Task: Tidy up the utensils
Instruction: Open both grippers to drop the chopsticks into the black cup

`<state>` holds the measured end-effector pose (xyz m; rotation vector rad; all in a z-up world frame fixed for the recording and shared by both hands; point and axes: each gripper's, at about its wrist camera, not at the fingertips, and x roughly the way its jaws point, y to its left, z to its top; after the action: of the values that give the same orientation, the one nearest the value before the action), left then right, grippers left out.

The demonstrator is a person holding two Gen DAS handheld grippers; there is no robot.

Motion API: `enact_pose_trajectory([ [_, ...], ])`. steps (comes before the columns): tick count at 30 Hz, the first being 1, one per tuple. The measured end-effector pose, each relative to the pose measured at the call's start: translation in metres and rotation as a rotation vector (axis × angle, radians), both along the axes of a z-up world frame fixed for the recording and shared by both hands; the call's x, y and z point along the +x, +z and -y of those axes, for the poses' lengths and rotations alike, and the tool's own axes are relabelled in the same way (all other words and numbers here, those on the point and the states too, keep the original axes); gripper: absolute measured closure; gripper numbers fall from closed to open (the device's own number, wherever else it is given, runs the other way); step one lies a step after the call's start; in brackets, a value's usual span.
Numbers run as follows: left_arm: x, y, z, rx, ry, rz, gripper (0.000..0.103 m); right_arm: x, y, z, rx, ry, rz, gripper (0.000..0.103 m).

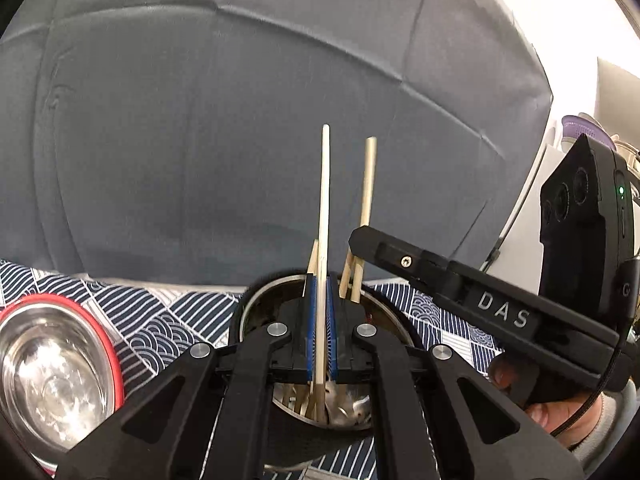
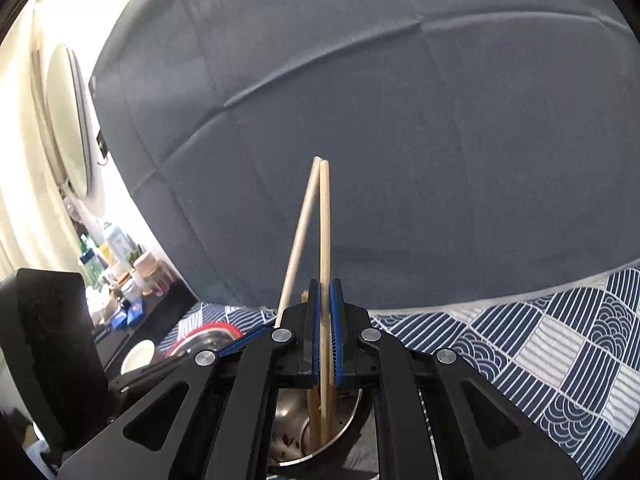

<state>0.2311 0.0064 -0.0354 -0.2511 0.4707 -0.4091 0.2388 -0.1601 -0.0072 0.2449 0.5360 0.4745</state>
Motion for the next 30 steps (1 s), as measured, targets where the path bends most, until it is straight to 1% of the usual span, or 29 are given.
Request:
enact_pose_trajectory([
  [2,-0.004,0.001,-0.003,-0.002,-0.001,-0.008,0.098,-0.003,0.001,0.0,-0.005,-0.001,0.004,0.095],
  [5,-0.013,0.006,-0.006,0.008,0.005,-0.003,0.097,-0.011,0.009,0.002,-0.028,-0.02,0.024,0.094],
  [6,-0.016,0.01,-0.009,0.005,0.008,0.0,0.095,-0.012,0.012,0.002,-0.033,-0.024,0.028,0.094],
  [7,-0.017,0.013,-0.01,0.004,0.01,0.006,0.089,-0.014,0.016,0.003,-0.038,-0.03,0.033,0.094],
  [8,-0.021,0.018,-0.013,0.008,0.019,0.015,0.079,-0.017,0.021,0.005,-0.04,-0.038,0.042,0.094],
  [9,-0.026,0.021,-0.015,0.009,0.022,0.02,0.073,-0.02,0.026,0.007,-0.041,-0.046,0.047,0.094],
  [10,-0.029,0.026,-0.018,0.006,0.024,0.026,0.066,-0.021,0.03,0.008,-0.042,-0.053,0.048,0.092],
  [12,-0.037,0.033,-0.024,0.006,0.037,0.037,0.06,-0.027,0.04,0.013,-0.042,-0.074,0.056,0.08],
  [13,-0.04,0.037,-0.027,0.009,0.045,0.041,0.051,-0.03,0.044,0.014,-0.043,-0.085,0.06,0.067],
  [14,-0.043,0.04,-0.03,0.013,0.055,0.043,0.037,-0.034,0.05,0.016,-0.048,-0.102,0.064,0.056],
  [16,-0.049,0.046,-0.036,0.006,0.067,0.038,0.024,-0.041,0.058,0.019,-0.06,-0.118,0.065,0.053],
  [17,-0.053,0.05,-0.039,0.013,0.078,0.036,0.015,-0.043,0.06,0.02,-0.063,-0.12,0.062,0.048],
  [18,-0.055,0.051,-0.041,0.023,0.091,0.036,0.012,-0.046,0.062,0.021,-0.067,-0.126,0.06,0.044],
  [19,-0.058,0.052,-0.043,0.031,0.097,0.037,0.01,-0.049,0.065,0.022,-0.071,-0.137,0.059,0.036],
  [20,-0.061,0.053,-0.046,0.037,0.099,0.034,0.005,-0.053,0.068,0.024,-0.07,-0.155,0.063,0.031],
  [21,-0.063,0.054,-0.048,0.046,0.106,0.023,0.006,-0.057,0.07,0.026,-0.065,-0.165,0.065,0.028],
  [22,-0.065,0.055,-0.049,0.06,0.114,0.011,0.006,-0.06,0.071,0.028,-0.062,-0.172,0.059,0.021],
  [23,-0.067,0.055,-0.05,0.072,0.117,0.003,0.006,-0.061,0.071,0.029,-0.059,-0.173,0.051,0.017],
  [27,-0.072,0.051,-0.051,0.125,0.131,-0.04,0.006,-0.066,0.071,0.033,-0.076,-0.19,0.015,0.016],
  [30,-0.078,0.046,-0.053,0.145,0.134,-0.063,0.006,-0.071,0.068,0.039,-0.075,-0.204,-0.004,0.016],
])
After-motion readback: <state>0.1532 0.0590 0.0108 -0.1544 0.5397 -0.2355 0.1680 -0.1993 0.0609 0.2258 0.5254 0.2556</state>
